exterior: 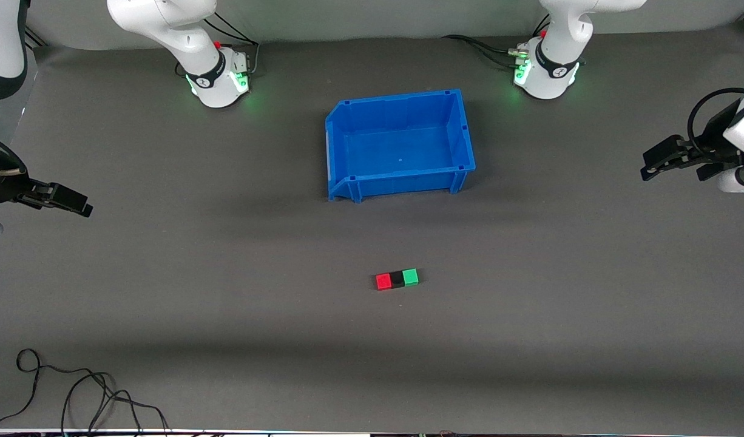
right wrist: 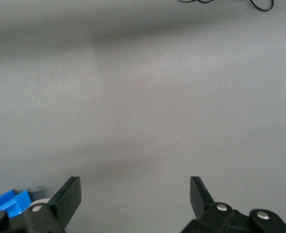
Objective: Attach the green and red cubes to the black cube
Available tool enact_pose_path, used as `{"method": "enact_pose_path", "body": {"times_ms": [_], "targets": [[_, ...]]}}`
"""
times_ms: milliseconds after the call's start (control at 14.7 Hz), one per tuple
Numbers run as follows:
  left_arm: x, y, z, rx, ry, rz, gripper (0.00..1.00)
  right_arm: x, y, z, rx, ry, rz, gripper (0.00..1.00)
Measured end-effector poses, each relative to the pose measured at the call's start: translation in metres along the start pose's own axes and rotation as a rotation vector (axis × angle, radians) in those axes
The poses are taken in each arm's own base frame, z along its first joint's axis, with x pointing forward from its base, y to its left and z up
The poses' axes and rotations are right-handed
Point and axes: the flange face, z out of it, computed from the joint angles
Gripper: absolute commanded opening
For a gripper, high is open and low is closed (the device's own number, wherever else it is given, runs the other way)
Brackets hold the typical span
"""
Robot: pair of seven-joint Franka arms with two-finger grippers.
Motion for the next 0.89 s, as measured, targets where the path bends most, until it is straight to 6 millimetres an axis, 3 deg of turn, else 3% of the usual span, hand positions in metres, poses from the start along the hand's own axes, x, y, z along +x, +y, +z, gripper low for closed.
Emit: {"method": "enact_pose_path", "body": {"times_ms": [273,477,682,886], "targets": [[0.000,-0.001,0.000,0.001,0.000,-0.002,1.00,0.000,0.012,0.002,0.011,0.005,0.015,0.99],[0.000,-0.004,0.000,0.012,0.000,-0.005,1.00,-0.010,0.020,0.000,0.024,0.016,0.019,0.99],[0.000,-0.005,0.000,0.015,-0.001,0.001,1.00,-0.024,0.019,-0.013,0.031,0.035,0.011,0.99],[0.000,-0.004,0.000,0.016,-0.003,0.011,1.00,-0.028,0.017,-0.013,0.031,0.031,0.005,0.99]]}}
